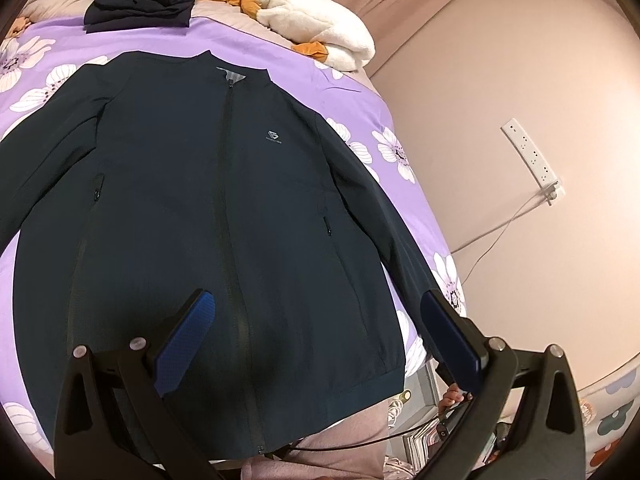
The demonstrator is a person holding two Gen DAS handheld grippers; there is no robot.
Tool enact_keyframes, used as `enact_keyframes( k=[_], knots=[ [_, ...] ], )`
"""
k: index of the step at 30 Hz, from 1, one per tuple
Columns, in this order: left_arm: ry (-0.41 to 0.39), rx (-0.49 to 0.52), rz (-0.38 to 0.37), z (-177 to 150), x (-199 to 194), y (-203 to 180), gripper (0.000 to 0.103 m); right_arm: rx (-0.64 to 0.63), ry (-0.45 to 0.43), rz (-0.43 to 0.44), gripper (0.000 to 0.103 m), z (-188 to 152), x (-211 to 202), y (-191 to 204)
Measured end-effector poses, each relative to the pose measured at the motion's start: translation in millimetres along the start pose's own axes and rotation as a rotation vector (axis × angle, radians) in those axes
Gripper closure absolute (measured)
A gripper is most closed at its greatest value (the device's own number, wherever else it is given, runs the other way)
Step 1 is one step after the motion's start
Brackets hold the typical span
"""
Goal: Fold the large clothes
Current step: 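Grasp the cuff of one jacket sleeve with the right gripper, then carry the sleeve across the jacket body toward the left gripper and release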
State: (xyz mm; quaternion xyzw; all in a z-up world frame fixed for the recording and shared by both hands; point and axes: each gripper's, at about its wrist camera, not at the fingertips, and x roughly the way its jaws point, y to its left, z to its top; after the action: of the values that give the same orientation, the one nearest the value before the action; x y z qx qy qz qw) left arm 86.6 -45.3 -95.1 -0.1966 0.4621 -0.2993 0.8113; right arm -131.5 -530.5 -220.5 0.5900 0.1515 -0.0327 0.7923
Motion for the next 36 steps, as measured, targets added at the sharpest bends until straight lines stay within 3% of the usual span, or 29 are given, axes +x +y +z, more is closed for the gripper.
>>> enact_keyframes(
  k=[1, 2, 4, 7, 12, 16, 20, 26, 31, 36],
  knots=[
    [0.002, -0.002, 0.000, -0.3, 0.1, 0.8, 0.000, -0.001, 0.017, -0.012, 0.039, 0.1, 4.8, 1.7],
    [0.003, -0.003, 0.003, 0.2, 0.7, 1.1, 0.000, -0.009, 0.029, -0.039, 0.047, 0.0, 8.4, 1.9],
    [0.004, -0.002, 0.014, -2.1, -0.4, 2.6, 0.000, -0.071, 0.055, -0.172, 0.072, -0.2, 17.4, 9.8],
    [0.003, 0.003, 0.039, -7.2, -4.1, 7.4, 0.000, -0.189, 0.045, -0.266, 0.087, -3.3, 21.5, 34.0],
    [0.006, -0.037, 0.093, -7.9, -9.1, 27.5, 0.000, -0.324, -0.012, -0.262, 0.090, 1.7, 15.2, 90.4],
    [0.001, -0.106, 0.115, -8.1, -14.2, 51.5, 0.000, -0.408, -0.067, -0.171, 0.090, 14.2, 21.9, 156.3],
    [-0.009, -0.160, 0.160, -2.5, -22.6, 71.9, 0.000, -0.494, -0.047, -0.126, 0.090, 17.1, 55.3, 212.9],
    [-0.067, -0.200, 0.199, 12.4, -47.0, 99.0, 0.000, -0.691, -0.004, -0.180, 0.090, 3.1, 134.2, 321.1],
    [-0.115, -0.205, 0.229, 35.3, -58.8, 116.1, 0.000, -0.895, 0.037, -0.208, 0.090, -50.9, 211.2, 399.0],
    [-0.131, -0.237, 0.251, 47.2, -58.7, 144.3, 0.000, -1.128, 0.241, -0.162, 0.090, -175.6, 296.0, 420.7]
  ],
)
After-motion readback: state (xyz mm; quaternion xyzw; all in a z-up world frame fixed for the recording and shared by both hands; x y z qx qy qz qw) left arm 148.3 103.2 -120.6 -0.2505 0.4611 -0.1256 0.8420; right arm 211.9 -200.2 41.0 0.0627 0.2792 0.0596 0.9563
